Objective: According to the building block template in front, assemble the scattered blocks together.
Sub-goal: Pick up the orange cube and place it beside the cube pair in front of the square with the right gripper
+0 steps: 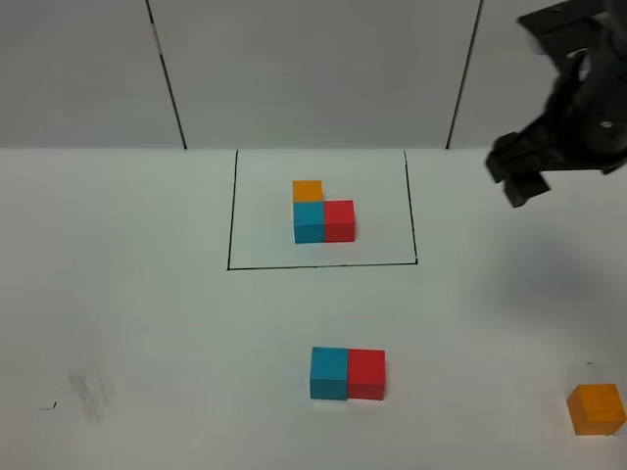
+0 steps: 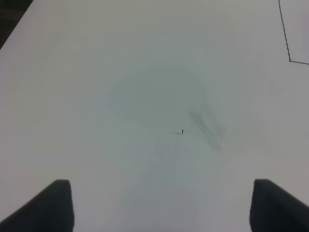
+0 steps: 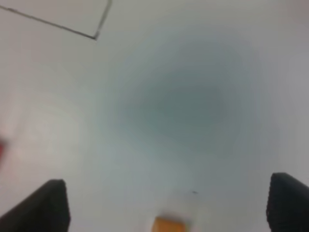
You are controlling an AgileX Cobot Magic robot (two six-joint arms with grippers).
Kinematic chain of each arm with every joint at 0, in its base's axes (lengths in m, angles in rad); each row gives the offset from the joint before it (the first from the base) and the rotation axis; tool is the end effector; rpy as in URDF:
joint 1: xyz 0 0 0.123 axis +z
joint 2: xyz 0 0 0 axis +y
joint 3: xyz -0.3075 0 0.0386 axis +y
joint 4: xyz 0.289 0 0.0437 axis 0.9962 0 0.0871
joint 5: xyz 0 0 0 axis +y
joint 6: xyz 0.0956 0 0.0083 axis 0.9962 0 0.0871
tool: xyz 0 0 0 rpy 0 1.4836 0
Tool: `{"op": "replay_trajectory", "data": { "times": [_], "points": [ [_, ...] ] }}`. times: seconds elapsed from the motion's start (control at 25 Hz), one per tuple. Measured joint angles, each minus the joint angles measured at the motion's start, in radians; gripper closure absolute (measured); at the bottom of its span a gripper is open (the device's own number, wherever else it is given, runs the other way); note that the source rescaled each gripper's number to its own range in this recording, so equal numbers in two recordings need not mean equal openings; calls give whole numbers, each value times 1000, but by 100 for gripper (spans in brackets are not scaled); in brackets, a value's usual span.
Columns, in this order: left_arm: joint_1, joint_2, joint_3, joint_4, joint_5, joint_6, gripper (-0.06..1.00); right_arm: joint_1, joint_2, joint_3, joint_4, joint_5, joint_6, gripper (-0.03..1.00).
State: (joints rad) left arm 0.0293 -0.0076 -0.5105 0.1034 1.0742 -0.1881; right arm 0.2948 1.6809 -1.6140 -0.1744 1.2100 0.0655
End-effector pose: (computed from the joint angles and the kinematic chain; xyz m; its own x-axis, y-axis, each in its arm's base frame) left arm 0.0067 0.0089 0.2973 -0.4302 -0.1504 -0.8901 -0.1713 0.9817 -0.0830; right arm 0.3864 0.1010 0.3609 -0.8872 -0.2659 -0.3772 -0.2252 0.9628 -0.1491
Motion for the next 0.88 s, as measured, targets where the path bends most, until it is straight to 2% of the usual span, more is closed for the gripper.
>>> {"op": "replay_trajectory", "data": {
  "times": [0.16, 0.28, 0.48, 0.56, 0.88],
  "points": [
    [0, 0, 0, 0, 0, 0, 13, -130, -58, 190, -6, 0, 40, 11],
    [0, 0, 0, 0, 0, 0, 13, -182, -63, 353, 13, -14, 66, 11],
    [0, 0, 0, 0, 0, 0, 13, -189, -64, 522, 110, -203, 89, 11],
    [0, 0, 0, 0, 0, 0, 13, -189, -64, 566, 120, -260, 105, 11],
    [0, 0, 0, 0, 0, 0, 13, -214, -65, 715, 104, -359, 141, 11]
  ]
}}
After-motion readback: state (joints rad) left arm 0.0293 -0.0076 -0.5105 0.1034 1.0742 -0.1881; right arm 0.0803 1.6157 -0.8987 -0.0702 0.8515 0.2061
